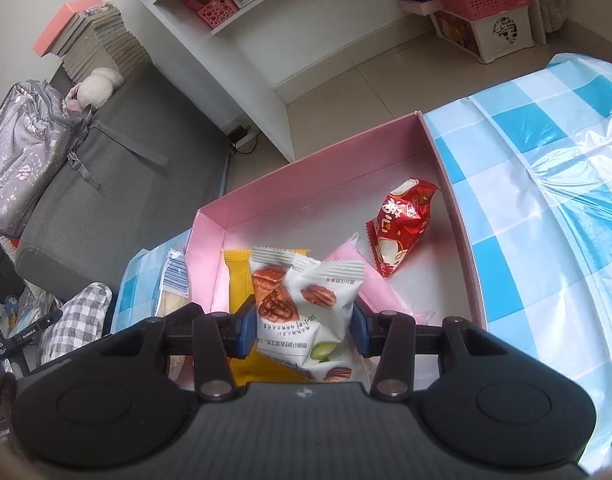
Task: Organize snacks
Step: 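Carry both packets into the pink box and open both tools, then withdraw both tools from the box toward the remaining snacks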
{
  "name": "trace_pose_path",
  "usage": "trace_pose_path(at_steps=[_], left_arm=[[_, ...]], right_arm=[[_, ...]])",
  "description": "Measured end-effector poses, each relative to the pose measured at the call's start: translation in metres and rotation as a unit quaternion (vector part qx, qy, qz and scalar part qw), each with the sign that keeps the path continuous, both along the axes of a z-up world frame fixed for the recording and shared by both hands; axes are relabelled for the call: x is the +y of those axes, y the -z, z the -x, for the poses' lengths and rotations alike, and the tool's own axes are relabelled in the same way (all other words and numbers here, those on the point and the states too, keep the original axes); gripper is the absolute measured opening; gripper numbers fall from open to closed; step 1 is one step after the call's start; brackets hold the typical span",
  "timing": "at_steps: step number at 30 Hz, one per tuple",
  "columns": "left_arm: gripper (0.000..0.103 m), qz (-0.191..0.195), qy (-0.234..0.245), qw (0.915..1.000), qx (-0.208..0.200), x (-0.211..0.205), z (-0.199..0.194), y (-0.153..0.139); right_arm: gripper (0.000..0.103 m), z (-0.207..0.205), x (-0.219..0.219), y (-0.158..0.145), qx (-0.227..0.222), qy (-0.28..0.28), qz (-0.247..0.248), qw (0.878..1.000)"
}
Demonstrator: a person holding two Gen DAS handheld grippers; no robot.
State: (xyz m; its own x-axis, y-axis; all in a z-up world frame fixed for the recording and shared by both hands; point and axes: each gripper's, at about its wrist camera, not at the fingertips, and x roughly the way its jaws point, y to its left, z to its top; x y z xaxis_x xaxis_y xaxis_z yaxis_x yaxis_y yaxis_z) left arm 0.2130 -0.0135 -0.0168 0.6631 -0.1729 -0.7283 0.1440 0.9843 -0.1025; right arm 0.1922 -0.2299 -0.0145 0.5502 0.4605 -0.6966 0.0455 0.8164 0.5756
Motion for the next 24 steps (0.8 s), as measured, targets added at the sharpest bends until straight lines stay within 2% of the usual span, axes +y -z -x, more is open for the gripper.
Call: trace_pose_path(at_steps=[6, 7, 8, 10, 13, 17, 19, 24], left_arm=[[0.02, 0.012, -0.004, 0.9999, -0.001, -0.002, -0.005, 0.005], [0.021, 0.014, -0.002, 0.9999, -0.008, -0.003, -0.004, 0.004], [0.023, 0.015, 0.0, 0.9998, -0.01, -0.003, -0.004, 0.004], [0.034, 0.021, 0.005, 0.9997, -0.01, -0.004, -0.002, 0.001], [0.046, 0.018, 0.01, 0.9997, -0.011, -0.003, 0.004, -0.004], [0.059, 0.021, 0.008, 0.9997, -0.014, 0.002, 0.016, -0.01], [0.068, 0.022, 0.008, 0.9997, -0.011, 0.004, 0.023, -0.011], [0.081, 0.015, 0.013, 0.9998, -0.002, 0.007, 0.046, -0.013]], right_arm=[[0.045, -0.001, -0.006, 0.001, -0.005, 0.011, -0.005, 1.0], [0.047, -0.001, -0.008, 0.001, -0.005, 0.012, -0.011, 1.0], [0.054, -0.001, -0.008, 0.0, -0.006, 0.014, -0.014, 1.0], [0.06, 0.0, -0.009, -0.001, -0.008, 0.013, -0.017, 1.0], [0.062, 0.002, -0.008, -0.004, -0.012, 0.007, -0.014, 1.0], [0.07, 0.007, -0.011, -0.01, -0.019, 0.01, -0.011, 1.0], [0.074, 0.01, -0.011, -0.013, -0.019, 0.009, -0.006, 1.0], [0.08, 0.02, -0.009, -0.019, -0.028, -0.009, 0.044, 0.999]])
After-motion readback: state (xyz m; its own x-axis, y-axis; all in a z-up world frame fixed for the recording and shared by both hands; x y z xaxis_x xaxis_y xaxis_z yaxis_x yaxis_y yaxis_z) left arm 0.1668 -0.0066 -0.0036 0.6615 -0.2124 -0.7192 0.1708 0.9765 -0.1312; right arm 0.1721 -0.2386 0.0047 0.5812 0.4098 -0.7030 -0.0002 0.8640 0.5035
